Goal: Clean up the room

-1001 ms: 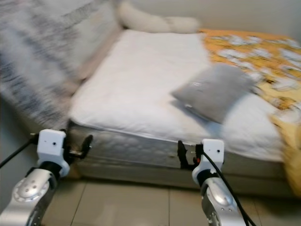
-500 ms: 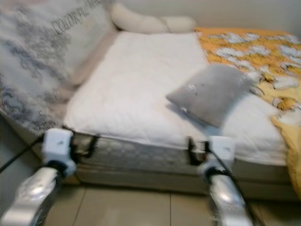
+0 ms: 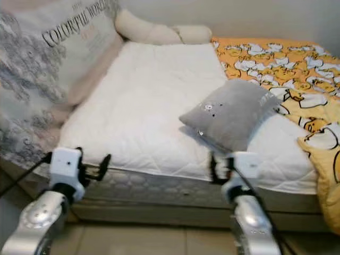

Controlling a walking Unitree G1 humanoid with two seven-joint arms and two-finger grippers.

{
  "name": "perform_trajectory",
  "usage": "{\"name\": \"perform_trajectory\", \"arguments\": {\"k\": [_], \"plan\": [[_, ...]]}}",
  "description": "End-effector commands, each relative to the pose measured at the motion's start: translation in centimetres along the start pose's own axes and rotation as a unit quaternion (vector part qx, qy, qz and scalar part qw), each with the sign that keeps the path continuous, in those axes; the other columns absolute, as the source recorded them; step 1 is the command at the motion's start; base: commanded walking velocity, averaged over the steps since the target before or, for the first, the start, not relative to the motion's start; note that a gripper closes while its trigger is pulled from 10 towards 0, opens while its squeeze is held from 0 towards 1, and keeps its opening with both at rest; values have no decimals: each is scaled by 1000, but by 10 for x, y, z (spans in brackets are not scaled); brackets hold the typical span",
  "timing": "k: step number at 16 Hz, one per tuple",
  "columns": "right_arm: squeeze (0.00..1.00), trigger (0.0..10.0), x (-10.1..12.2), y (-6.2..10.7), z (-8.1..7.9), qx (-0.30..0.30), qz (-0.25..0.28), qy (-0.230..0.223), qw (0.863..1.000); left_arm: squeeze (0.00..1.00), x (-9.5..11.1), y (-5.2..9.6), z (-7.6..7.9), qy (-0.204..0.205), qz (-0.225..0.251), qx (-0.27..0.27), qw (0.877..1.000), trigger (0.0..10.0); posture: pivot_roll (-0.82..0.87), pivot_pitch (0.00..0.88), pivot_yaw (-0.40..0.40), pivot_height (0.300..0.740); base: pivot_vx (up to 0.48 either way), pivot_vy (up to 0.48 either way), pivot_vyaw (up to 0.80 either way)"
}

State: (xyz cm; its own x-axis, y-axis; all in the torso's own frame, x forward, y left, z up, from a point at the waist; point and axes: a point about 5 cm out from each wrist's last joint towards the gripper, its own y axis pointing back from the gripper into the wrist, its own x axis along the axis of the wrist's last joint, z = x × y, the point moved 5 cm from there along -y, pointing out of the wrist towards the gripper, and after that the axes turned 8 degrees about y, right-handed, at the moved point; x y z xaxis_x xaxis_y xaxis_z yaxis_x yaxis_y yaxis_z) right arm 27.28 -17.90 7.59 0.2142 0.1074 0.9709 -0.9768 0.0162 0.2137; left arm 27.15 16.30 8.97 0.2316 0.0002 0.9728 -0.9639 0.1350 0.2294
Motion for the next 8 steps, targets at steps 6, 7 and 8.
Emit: {"name": "perform_trajectory", "arguments": {"k": [6,7,8], "plan": [[0,10000,5,-6,5,-6,10,-9,1000,0,1,-4,2,2,3,-3,1000,10000,-73,0,-28,740,289,0,-782],[0,10000,4,-6,5,-6,10,-8,1000,0,2,-4,2,2,4,-3,1000,10000,-72,0,-29,740,292,0,-775],[0,10000,4,-6,6,-7,10,-8,1000,0,2,-4,2,2,4,-2,1000,10000,-73,0,-29,740,289,0,-644]]}}
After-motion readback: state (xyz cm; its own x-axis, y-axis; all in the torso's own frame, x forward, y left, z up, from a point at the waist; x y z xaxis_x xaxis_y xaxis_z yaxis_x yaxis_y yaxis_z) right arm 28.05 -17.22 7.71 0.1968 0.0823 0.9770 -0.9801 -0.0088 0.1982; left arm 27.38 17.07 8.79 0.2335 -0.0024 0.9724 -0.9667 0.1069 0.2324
